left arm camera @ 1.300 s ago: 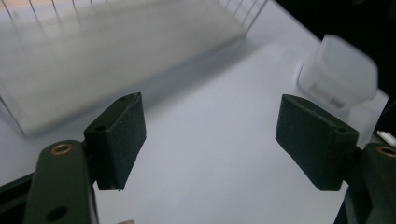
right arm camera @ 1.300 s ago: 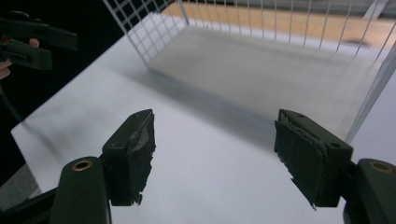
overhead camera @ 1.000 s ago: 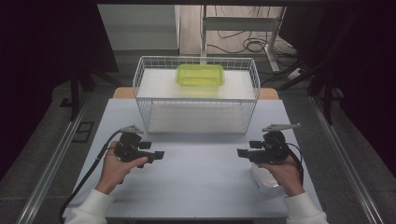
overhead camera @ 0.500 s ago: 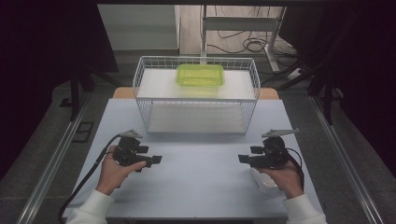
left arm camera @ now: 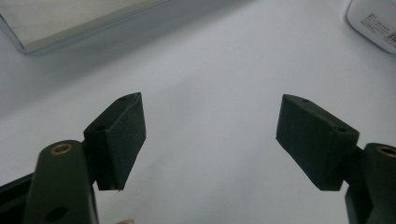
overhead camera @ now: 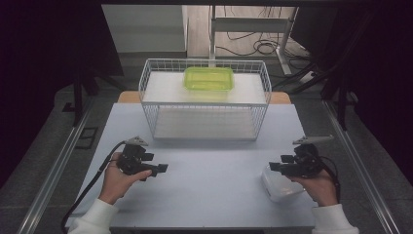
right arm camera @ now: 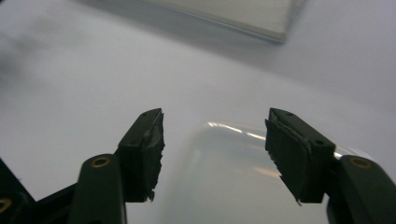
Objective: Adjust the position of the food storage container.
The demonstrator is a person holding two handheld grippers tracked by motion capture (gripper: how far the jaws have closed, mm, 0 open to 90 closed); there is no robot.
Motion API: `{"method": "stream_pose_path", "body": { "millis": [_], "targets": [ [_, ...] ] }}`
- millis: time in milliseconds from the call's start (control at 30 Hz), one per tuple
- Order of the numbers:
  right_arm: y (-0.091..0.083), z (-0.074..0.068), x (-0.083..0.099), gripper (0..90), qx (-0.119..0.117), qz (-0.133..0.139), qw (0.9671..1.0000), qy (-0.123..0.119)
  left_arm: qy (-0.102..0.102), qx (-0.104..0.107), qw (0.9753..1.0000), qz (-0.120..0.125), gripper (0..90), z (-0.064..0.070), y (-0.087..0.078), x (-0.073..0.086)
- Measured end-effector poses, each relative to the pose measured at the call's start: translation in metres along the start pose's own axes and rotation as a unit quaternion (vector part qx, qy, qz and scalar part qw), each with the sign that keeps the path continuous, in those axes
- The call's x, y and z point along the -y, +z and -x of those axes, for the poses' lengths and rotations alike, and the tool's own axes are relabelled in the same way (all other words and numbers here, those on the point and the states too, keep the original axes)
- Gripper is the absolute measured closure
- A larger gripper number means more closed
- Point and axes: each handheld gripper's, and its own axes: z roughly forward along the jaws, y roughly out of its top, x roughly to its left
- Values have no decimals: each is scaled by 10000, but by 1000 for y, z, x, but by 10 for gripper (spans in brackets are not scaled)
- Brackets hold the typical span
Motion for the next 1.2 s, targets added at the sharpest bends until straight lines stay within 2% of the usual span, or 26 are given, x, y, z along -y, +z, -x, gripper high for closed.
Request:
{"method": "stream_pose_path", "body": {
  "millis": [67,100,200,233,267,300,333,367,467,500,533,567,633,767,833,867,900,1033,1100,1200],
  "targets": [
    [-3,4,1,401,81,-27,10000,16,-2,6,10000,-3,233,0,0,0],
    [-10,10,3,431,197,-38,9997,108,-7,7,10000,-16,233,0,0,1],
    [-15,16,5,483,267,-50,9994,199,-9,7,10000,-31,232,-1,1,1],
    [-19,21,7,541,272,-128,9992,272,-9,14,10000,-55,232,0,1,1],
    [-19,21,7,541,272,-128,9992,272,-9,14,10000,-55,232,0,1,1],
    [-21,25,10,598,290,-191,9988,336,-12,20,10000,-59,231,0,2,1],
    [-21,25,10,598,290,-191,9988,336,-12,20,10000,-59,231,0,2,1],
    [-24,27,13,649,288,-232,9987,362,-12,17,10000,-47,231,1,2,2],
    [-26,29,15,703,287,-220,9986,378,-5,17,10000,-50,230,1,2,2],
    [-29,31,17,777,320,-218,9984,411,-7,3,10000,-46,230,1,1,2],
    [-29,31,17,777,320,-218,9984,411,-7,3,10000,-46,230,1,1,2],
    [-33,33,20,847,383,-269,9980,424,-7,-14,10000,-43,230,0,2,2],
    [-38,36,24,885,482,-315,9973,458,1,-1,10000,-68,229,-1,2,2],
    [-42,42,34,891,610,-420,9957,552,-4,11,9999,-100,228,-1,3,2],
    [-44,49,44,892,749,-526,9935,683,-3,4,9999,-101,225,-1,3,2],
    [-44,49,44,892,749,-526,9935,683,-3,4,9999,-101,224,-1,3,2],
    [-44,52,47,892,876,-603,9917,724,-16,-2,10000,-87,223,-2,3,1],
    [-43,55,50,891,1043,-714,9891,761,-16,2,9999,-100,223,-2,4,1],
    [-39,57,52,892,1064,-814,9878,799,-23,13,9999,-115,222,-2,4,1],
    [-35,58,53,891,984,-879,9879,811,-20,12,9999,-124,221,-2,5,1]
  ]
}}
